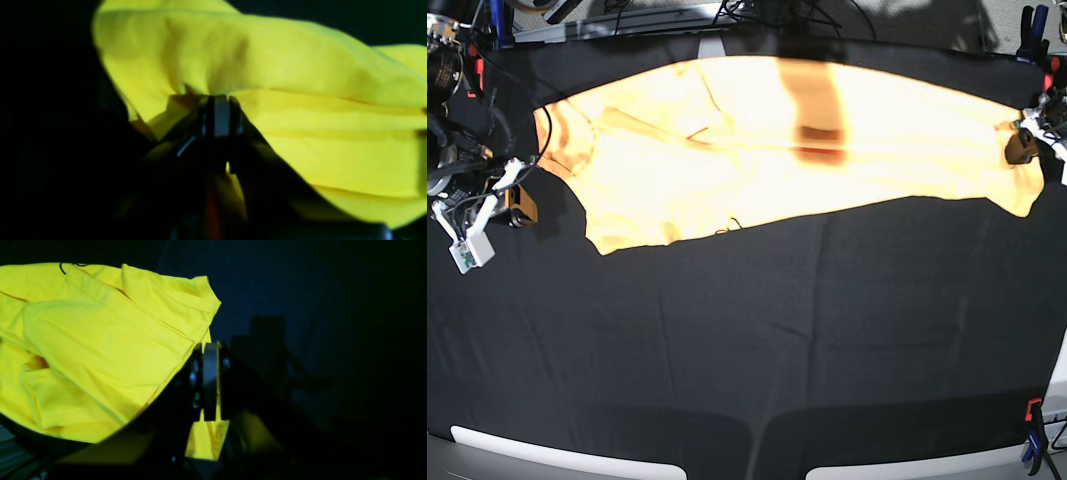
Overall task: Layout the t-shirt on the table in an organized manner, then fold the t-shirt properly
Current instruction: 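Pull both shirt side edges apart with both grippers to straighten it, then lift the shirt side edges and fold them inward with both grippers, then lower the folded sides onto the shirt and open both grippers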
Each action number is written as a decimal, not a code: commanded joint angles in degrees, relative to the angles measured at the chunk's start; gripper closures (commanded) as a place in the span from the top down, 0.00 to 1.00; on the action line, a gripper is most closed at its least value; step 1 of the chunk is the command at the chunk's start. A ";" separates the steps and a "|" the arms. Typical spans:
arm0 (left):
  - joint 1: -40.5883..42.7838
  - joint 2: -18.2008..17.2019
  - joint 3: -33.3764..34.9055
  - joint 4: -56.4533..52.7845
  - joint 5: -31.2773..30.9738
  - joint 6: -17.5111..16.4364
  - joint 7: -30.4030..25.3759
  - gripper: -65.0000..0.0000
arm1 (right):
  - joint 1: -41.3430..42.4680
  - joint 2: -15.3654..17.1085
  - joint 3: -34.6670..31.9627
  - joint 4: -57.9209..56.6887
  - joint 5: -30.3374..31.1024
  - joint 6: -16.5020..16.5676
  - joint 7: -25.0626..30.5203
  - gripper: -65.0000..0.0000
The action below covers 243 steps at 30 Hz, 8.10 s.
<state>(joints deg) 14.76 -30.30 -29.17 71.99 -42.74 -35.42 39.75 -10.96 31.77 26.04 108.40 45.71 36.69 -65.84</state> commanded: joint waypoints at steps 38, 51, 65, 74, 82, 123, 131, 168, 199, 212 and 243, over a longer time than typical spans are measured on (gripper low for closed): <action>-0.70 2.99 -10.21 0.76 -0.37 1.46 -9.03 0.00 | 9.16 -6.34 5.95 0.94 6.75 2.12 3.06 0.43; -2.60 3.78 -10.12 1.01 -0.31 0.44 -7.98 0.42 | 9.16 -5.14 8.17 0.87 6.97 2.05 2.12 0.43; -8.26 6.27 -10.01 0.72 10.08 6.95 1.03 0.42 | 8.68 -5.29 8.13 0.87 9.31 1.95 0.92 0.43; -9.75 2.14 -10.03 2.05 11.78 5.46 -1.92 0.42 | 8.68 -5.27 8.11 0.87 9.31 1.95 0.92 0.43; -10.34 0.13 -10.01 1.97 7.15 5.46 0.33 0.40 | 8.37 -5.31 8.11 0.87 9.09 1.90 0.92 0.43; -10.19 -0.37 -10.03 -6.80 8.72 9.29 -1.88 0.40 | 4.11 -14.80 -16.09 0.90 12.83 1.95 0.92 0.43; -10.19 -0.33 -10.03 -11.26 8.63 9.25 -3.87 0.40 | 4.13 -14.80 -16.70 0.90 12.81 1.97 0.92 0.43; -4.90 2.91 -12.85 -3.06 -11.45 -2.10 3.10 0.00 | 4.83 -14.75 -15.08 0.90 -0.50 2.01 1.38 0.43; 6.99 28.52 11.39 33.59 -19.10 -1.27 17.38 0.00 | 8.55 -6.40 5.11 0.87 -0.11 1.92 1.38 0.43; 1.97 28.33 22.34 33.64 -25.20 -1.53 17.77 0.52 | 8.24 -6.36 5.11 0.87 -0.13 0.85 0.94 0.43; -1.44 17.73 3.98 33.64 -12.59 -1.68 14.12 0.52 | 2.25 -10.38 -12.61 -17.79 3.13 -2.21 0.92 0.51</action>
<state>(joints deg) 13.78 -12.08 -25.08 104.53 -54.17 -36.51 55.31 -9.39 20.60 13.19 89.73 47.83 34.48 -65.65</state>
